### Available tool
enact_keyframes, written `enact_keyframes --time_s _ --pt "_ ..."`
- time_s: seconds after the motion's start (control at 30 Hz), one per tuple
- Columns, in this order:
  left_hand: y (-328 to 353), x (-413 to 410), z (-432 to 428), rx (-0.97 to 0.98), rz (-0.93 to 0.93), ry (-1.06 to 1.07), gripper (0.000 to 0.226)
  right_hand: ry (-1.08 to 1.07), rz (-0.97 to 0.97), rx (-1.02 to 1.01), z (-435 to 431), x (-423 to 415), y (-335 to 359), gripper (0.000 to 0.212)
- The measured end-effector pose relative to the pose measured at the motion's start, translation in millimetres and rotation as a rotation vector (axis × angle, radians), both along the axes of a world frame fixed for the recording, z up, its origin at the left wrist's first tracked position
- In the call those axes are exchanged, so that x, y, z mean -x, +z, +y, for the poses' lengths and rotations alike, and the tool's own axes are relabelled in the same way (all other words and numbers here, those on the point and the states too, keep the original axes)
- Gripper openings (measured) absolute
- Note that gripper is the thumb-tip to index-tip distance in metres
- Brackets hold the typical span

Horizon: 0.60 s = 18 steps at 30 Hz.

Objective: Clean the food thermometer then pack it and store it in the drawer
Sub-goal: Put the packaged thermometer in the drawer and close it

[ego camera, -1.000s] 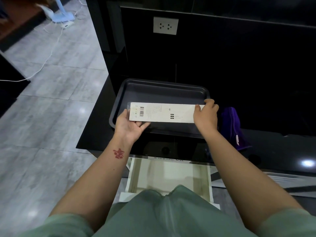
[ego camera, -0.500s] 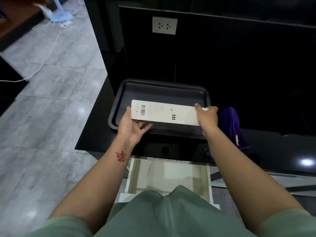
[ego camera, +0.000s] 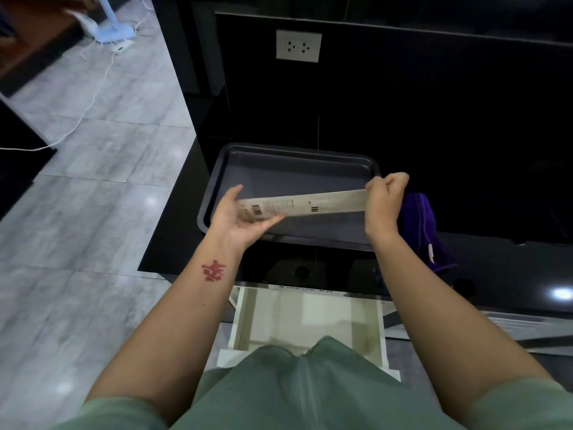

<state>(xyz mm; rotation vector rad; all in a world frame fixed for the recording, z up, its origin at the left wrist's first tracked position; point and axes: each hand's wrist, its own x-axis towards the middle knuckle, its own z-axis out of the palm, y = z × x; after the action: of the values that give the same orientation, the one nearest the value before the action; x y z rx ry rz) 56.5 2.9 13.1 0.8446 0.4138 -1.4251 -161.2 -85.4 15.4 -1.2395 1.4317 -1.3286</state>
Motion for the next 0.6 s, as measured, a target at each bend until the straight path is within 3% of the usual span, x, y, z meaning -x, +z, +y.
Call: enact_keyframes --time_s 0.13,0.2,0.27,0.33,0.5,0.6 --pt "-1 -2 -2 0.060 0.037 0.142 0.036 0.109 0.034 0.045 7 4 -3 0.011" --pt "-3 -2 0 0.061 0.021 0.165 0.038 0.165 0.150 0.031 9 7 -9 0.001" --pt "-3 -3 2 0.081 0.003 0.185 0.035 0.237 0.285 -0.016 8 12 -16 0.004" --pt "-3 -3 5 0.125 0.018 0.212 0.032 0.358 0.447 -0.071 9 16 -24 0.019" --pt "-4 1 9 0.169 -0.001 0.234 0.042 0.603 0.937 -0.027 17 15 -32 0.089" --pt "-6 -1 11 0.204 -0.008 0.236 0.045 0.670 1.063 0.056 14 16 -33 0.104"
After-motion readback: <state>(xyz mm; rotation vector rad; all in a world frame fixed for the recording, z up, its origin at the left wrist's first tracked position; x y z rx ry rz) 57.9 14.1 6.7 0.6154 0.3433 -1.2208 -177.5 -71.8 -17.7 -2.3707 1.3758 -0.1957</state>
